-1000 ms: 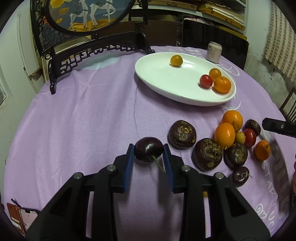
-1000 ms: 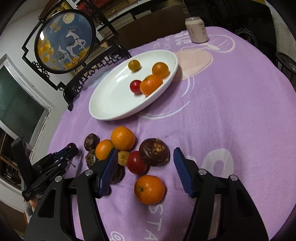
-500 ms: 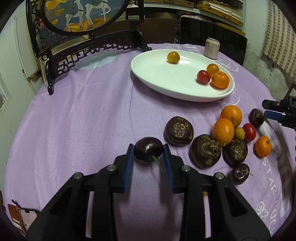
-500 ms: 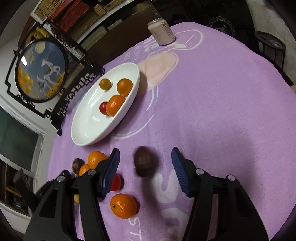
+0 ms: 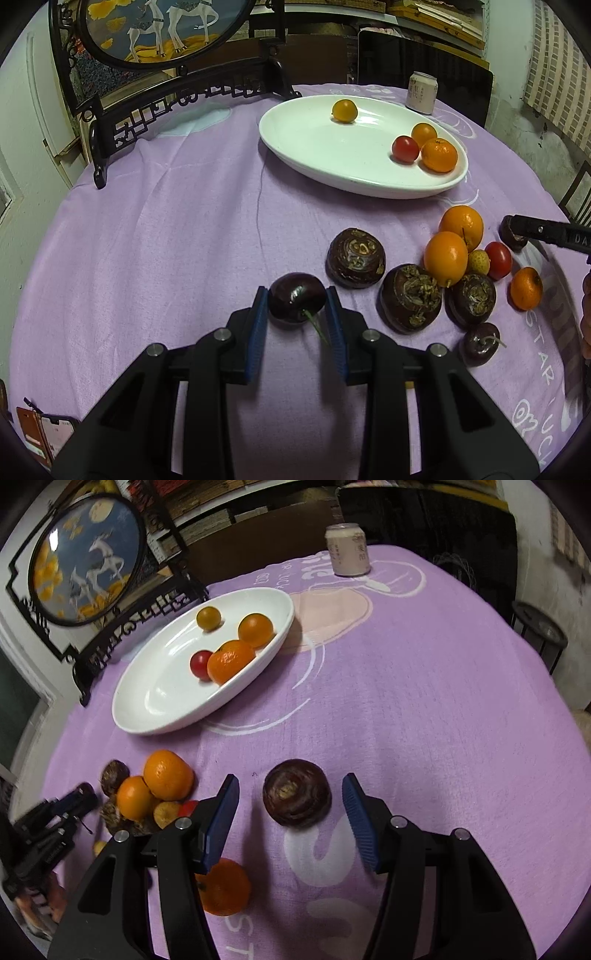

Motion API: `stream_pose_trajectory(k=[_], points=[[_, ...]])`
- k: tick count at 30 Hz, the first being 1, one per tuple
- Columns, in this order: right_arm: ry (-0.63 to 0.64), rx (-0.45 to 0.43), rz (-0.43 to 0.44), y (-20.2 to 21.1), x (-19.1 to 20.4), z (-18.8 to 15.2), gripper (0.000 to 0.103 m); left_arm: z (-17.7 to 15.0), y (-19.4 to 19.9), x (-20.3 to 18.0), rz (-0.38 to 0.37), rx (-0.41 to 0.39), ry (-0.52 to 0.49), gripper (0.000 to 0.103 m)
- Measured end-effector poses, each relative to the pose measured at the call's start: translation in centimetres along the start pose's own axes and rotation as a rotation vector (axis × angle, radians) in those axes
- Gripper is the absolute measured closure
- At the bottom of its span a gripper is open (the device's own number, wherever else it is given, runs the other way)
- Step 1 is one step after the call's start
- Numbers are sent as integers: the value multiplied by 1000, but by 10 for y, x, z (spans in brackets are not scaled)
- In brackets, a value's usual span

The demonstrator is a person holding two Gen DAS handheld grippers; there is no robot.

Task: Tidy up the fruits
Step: 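Grasp a dark brown round fruit with the right tool while the left tool carries the cherry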

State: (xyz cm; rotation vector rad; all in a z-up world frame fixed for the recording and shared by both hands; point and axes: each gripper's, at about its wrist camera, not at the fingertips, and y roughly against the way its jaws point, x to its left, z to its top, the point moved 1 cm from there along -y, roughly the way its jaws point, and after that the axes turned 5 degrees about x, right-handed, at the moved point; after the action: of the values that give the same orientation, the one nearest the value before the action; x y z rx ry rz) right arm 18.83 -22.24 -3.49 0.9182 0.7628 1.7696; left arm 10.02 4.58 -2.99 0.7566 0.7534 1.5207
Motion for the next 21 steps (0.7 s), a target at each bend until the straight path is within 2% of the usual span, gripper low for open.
stream_pose_trajectory(k=[1, 3, 5, 7, 11, 15, 21], points=[[20, -5, -20, -1, 3, -1, 50, 0, -1, 0, 1, 2, -1, 71], [88, -4, -82, -6, 11, -4, 61, -1, -4, -1, 4, 12, -6, 71], [139, 2, -137, -11, 16, -7, 64, -2, -10, -2, 14, 27, -12, 71], [154, -8, -149, -10, 18, -8, 64, -3, -10, -3, 21, 20, -18, 71], [89, -89, -45, 16, 10, -1, 64, 5, -2, 3, 6, -11, 25, 72], [10, -142, 87, 39, 9, 17, 64, 36, 16, 6, -25, -65, 71, 72], [25, -132, 145, 34, 37, 59, 64, 90, 17, -18, -55, -115, 46, 72]])
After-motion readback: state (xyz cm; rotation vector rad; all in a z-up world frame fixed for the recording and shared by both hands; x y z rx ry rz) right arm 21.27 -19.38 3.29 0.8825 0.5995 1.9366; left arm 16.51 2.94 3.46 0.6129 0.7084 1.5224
